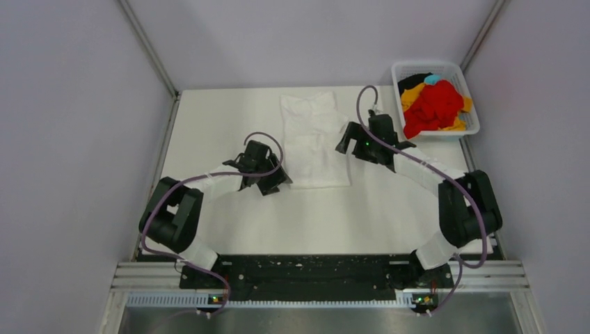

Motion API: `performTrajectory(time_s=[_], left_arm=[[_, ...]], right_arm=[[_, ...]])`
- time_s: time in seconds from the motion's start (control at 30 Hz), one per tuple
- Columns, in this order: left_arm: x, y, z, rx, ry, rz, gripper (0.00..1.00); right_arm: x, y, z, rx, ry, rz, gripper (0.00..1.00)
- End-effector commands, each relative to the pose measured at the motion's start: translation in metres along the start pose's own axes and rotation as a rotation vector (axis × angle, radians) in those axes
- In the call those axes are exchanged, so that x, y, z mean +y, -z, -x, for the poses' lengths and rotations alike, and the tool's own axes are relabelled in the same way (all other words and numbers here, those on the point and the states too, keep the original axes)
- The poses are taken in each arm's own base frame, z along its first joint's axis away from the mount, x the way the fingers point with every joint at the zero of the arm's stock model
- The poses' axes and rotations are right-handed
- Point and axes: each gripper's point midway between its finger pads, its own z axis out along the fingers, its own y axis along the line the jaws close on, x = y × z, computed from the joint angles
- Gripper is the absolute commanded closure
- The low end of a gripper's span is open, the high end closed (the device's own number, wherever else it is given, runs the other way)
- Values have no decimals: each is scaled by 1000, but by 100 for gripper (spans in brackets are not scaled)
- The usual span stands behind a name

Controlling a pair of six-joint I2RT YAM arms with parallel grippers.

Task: Fold and stack the t-shirts
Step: Grab one side of the 2/3 rectangular tshirt with both arms

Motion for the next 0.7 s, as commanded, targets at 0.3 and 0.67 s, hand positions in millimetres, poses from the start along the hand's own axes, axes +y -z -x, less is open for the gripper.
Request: performTrajectory(time_s=[0.3,0.67], left_arm=[[-3,-27,-11,71,-32,-14,58],[0,-38,-15,94,-45,24,100]], right_arm=[[-32,39,-63,97,-84,-28,10],[-47,27,-94,152,-70,-19,38]])
